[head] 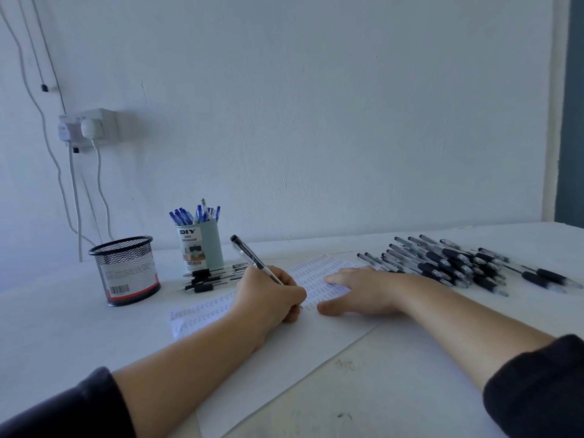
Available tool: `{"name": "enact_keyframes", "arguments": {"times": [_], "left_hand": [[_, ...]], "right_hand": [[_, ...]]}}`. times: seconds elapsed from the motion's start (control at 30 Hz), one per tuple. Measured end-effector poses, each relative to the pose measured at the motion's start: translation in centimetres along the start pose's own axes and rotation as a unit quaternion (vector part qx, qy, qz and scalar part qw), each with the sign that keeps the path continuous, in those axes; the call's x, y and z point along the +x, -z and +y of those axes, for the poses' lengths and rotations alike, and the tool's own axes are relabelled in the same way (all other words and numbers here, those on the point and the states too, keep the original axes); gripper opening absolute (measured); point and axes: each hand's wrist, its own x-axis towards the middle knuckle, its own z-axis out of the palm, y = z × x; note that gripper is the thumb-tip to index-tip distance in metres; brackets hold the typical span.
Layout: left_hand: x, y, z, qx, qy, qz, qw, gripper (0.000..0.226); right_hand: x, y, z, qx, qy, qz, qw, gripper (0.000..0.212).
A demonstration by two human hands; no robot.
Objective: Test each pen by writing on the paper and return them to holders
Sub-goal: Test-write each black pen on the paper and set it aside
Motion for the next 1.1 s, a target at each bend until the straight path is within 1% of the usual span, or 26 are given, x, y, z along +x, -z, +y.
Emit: {"name": "enact_keyframes", "arguments": {"times": [0.27, 0.63, 0.7, 0.9, 1.1], "left_hand": [[-0.1, 0.0, 0.0, -0.006, -0.002, 0.001, 1.0, 0.01], [-0.1, 0.0, 0.0, -0.003, -0.004, 0.003, 1.0, 0.005], [-0.1, -0.1, 0.1, -0.004, -0.005, 0.002, 1.0, 0.006], [-0.1, -0.1, 0.0, -0.009, -0.002, 0.004, 1.0, 0.009], [-0.1, -0.1, 0.0, -0.013, 0.0, 0.003, 1.0, 0.01]], "right_hand": [[0.0, 0.1, 0.0, -0.001, 0.002, 0.0, 1.0, 0.081], [0.3, -0.1, 0.3, 0.004, 0.0, -0.001, 1.0, 0.083], [0.4, -0.1, 0.4, 0.002, 0.001, -0.001, 1.0, 0.079], [1.1, -0.2, 0.7, -0.012, 0.007, 0.006, 1.0, 0.059], [1.2, -0.1, 0.7, -0.019, 0.009, 0.003, 1.0, 0.056]]}}
